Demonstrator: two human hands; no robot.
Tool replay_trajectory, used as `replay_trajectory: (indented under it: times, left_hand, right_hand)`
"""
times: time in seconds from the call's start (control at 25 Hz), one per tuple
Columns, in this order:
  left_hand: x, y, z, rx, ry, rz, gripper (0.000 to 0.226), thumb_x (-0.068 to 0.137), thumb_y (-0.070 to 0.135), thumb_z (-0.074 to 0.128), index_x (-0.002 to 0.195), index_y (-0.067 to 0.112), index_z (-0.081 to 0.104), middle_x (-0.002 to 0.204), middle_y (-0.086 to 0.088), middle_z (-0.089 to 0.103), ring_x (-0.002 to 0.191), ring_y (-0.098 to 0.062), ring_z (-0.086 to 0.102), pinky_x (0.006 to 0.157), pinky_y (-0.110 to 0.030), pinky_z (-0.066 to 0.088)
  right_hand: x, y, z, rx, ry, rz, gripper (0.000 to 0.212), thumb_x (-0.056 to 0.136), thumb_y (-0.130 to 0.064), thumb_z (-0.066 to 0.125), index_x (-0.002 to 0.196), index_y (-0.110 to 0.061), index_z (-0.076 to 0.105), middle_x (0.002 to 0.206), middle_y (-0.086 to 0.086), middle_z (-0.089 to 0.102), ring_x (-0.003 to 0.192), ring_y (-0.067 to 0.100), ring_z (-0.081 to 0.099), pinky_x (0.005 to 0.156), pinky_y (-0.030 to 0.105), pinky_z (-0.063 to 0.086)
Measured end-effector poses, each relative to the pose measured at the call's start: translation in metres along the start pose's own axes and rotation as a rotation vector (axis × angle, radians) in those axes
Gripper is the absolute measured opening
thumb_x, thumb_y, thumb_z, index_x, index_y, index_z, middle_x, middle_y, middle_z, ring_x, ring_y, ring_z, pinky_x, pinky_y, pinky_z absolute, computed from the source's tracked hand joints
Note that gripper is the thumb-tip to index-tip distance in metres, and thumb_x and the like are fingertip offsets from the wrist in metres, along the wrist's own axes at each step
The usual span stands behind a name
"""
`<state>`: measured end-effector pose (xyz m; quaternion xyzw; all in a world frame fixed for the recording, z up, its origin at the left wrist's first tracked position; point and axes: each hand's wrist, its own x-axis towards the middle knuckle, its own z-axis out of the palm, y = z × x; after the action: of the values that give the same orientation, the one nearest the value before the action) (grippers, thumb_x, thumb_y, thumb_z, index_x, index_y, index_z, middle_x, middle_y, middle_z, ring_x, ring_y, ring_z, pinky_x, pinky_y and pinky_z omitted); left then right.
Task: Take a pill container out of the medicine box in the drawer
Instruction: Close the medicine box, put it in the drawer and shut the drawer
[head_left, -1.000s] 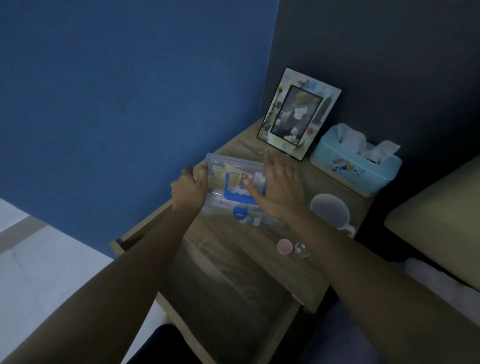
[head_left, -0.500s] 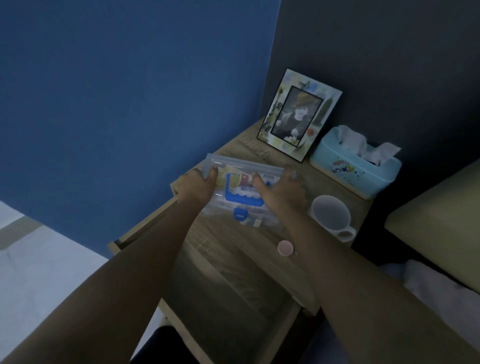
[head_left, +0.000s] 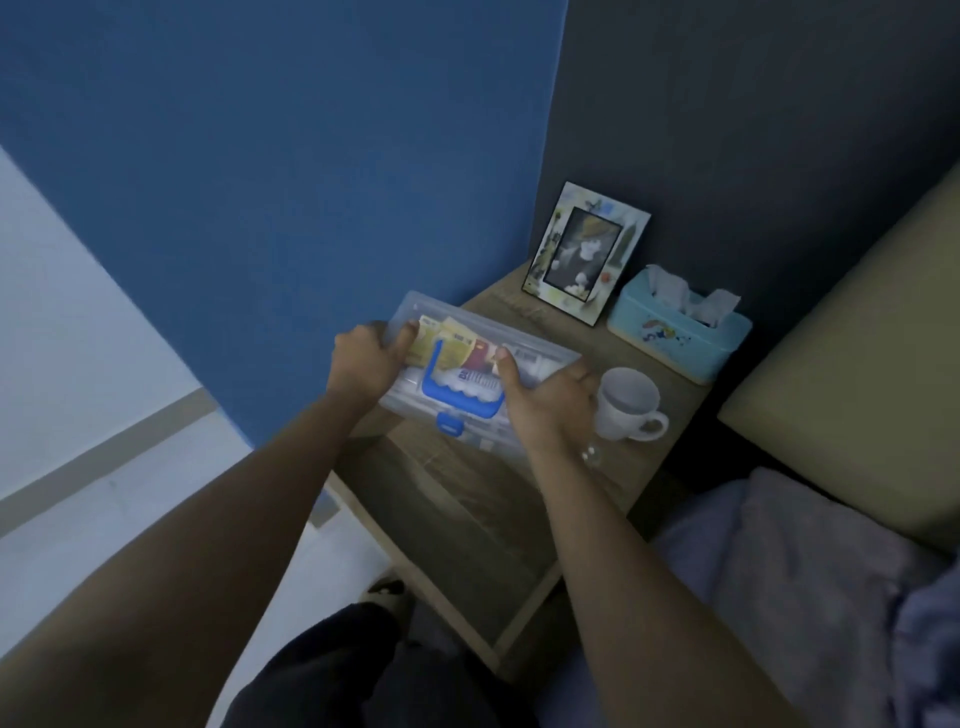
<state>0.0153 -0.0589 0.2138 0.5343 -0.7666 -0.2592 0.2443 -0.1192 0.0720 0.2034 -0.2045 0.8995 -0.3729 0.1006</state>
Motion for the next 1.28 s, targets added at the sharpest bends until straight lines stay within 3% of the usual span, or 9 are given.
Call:
replay_trajectory:
  times: [0.12, 0.24, 0.4, 0.56, 0.68, 0.76, 0.88, 1.04, 1.28]
  left_hand:
    - [-0.037, -0.006, -0.017, 0.005, -0.040, 0.000, 0.053, 0.092, 0.049, 0.045, 0.073, 0.001, 0.058, 0.082, -0.023, 0.066, 0.090, -0.040, 0.059, 0.078, -0.039, 0.044]
    - [-0.069, -0.020, -0.018, -0.034, -0.102, -0.003, 0.053, 0.092, 0.050, 0.045, 0.067, 0.004, 0.055, 0.069, -0.013, 0.059, 0.083, -0.037, 0.060, 0.071, -0.033, 0.043]
    - [-0.084, -0.046, -0.002, 0.001, -0.159, 0.005, 0.058, 0.091, 0.054, 0.043, 0.084, -0.001, 0.060, 0.083, -0.018, 0.065, 0.084, -0.031, 0.059, 0.081, -0.040, 0.048]
    - [-0.079, -0.077, 0.026, 0.114, -0.274, -0.053, 0.060, 0.090, 0.058, 0.042, 0.063, 0.006, 0.055, 0.058, -0.006, 0.054, 0.052, -0.012, 0.045, 0.055, -0.026, 0.029]
    - [-0.062, -0.104, 0.047, 0.077, -0.350, -0.086, 0.056, 0.088, 0.056, 0.047, 0.049, 0.016, 0.043, 0.046, 0.004, 0.043, 0.042, -0.008, 0.041, 0.043, -0.020, 0.027]
    - [-0.049, -0.121, 0.063, 0.032, -0.404, -0.110, 0.050, 0.089, 0.054, 0.049, 0.052, 0.020, 0.046, 0.048, 0.006, 0.048, 0.040, -0.003, 0.047, 0.039, -0.014, 0.031]
    - [-0.029, -0.144, 0.086, 0.002, -0.524, -0.097, 0.039, 0.092, 0.051, 0.046, 0.066, 0.023, 0.054, 0.063, 0.006, 0.058, 0.052, -0.001, 0.057, 0.046, -0.013, 0.038]
    - [-0.004, -0.166, 0.112, 0.027, -0.639, -0.076, 0.039, 0.095, 0.046, 0.042, 0.105, 0.012, 0.059, 0.088, -0.001, 0.063, 0.075, -0.013, 0.063, 0.061, -0.020, 0.046]
    - [0.013, -0.187, 0.142, -0.006, -0.683, -0.085, 0.027, 0.097, 0.036, 0.042, 0.105, 0.015, 0.055, 0.081, 0.009, 0.057, 0.072, -0.002, 0.059, 0.057, -0.016, 0.041]
  right_hand:
    - [-0.041, 0.011, -0.013, 0.023, 0.046, 0.032, 0.074, 0.086, -0.059, 0.045, 0.133, -0.002, 0.032, 0.135, 0.021, 0.042, 0.118, 0.039, 0.047, 0.089, 0.048, 0.043]
    - [-0.073, 0.028, -0.014, 0.033, 0.103, 0.071, 0.066, 0.089, -0.052, 0.042, 0.134, -0.005, 0.033, 0.135, 0.022, 0.042, 0.119, 0.038, 0.046, 0.086, 0.044, 0.045]
    - [-0.103, 0.058, 0.003, 0.047, 0.150, 0.130, 0.068, 0.088, -0.054, 0.044, 0.138, -0.009, 0.030, 0.136, 0.020, 0.044, 0.117, 0.035, 0.048, 0.086, 0.042, 0.046]
    - [-0.116, 0.082, 0.037, 0.027, 0.201, 0.194, 0.067, 0.087, -0.052, 0.049, 0.135, -0.009, 0.035, 0.134, 0.019, 0.046, 0.119, 0.033, 0.046, 0.095, 0.043, 0.044]
    - [-0.119, 0.092, 0.067, 0.002, 0.251, 0.193, 0.066, 0.086, -0.051, 0.052, 0.133, -0.007, 0.039, 0.130, 0.018, 0.049, 0.114, 0.030, 0.050, 0.084, 0.028, 0.037]
    - [-0.116, 0.100, 0.091, -0.005, 0.207, 0.248, 0.069, 0.086, -0.055, 0.050, 0.135, -0.010, 0.035, 0.132, 0.017, 0.047, 0.113, 0.028, 0.050, 0.078, 0.027, 0.034]
    - [-0.107, 0.115, 0.127, -0.005, 0.144, 0.341, 0.074, 0.084, -0.059, 0.048, 0.139, -0.015, 0.028, 0.134, 0.015, 0.041, 0.113, 0.027, 0.048, 0.075, 0.029, 0.040]
    - [-0.096, 0.131, 0.163, -0.066, 0.107, 0.381, 0.077, 0.082, -0.063, 0.046, 0.139, -0.016, 0.026, 0.133, 0.015, 0.042, 0.112, 0.027, 0.049, 0.073, 0.030, 0.040]
    - [-0.078, 0.150, 0.194, -0.127, 0.056, 0.387, 0.075, 0.082, -0.063, 0.045, 0.138, -0.016, 0.027, 0.134, 0.016, 0.042, 0.114, 0.029, 0.050, 0.075, 0.032, 0.043]
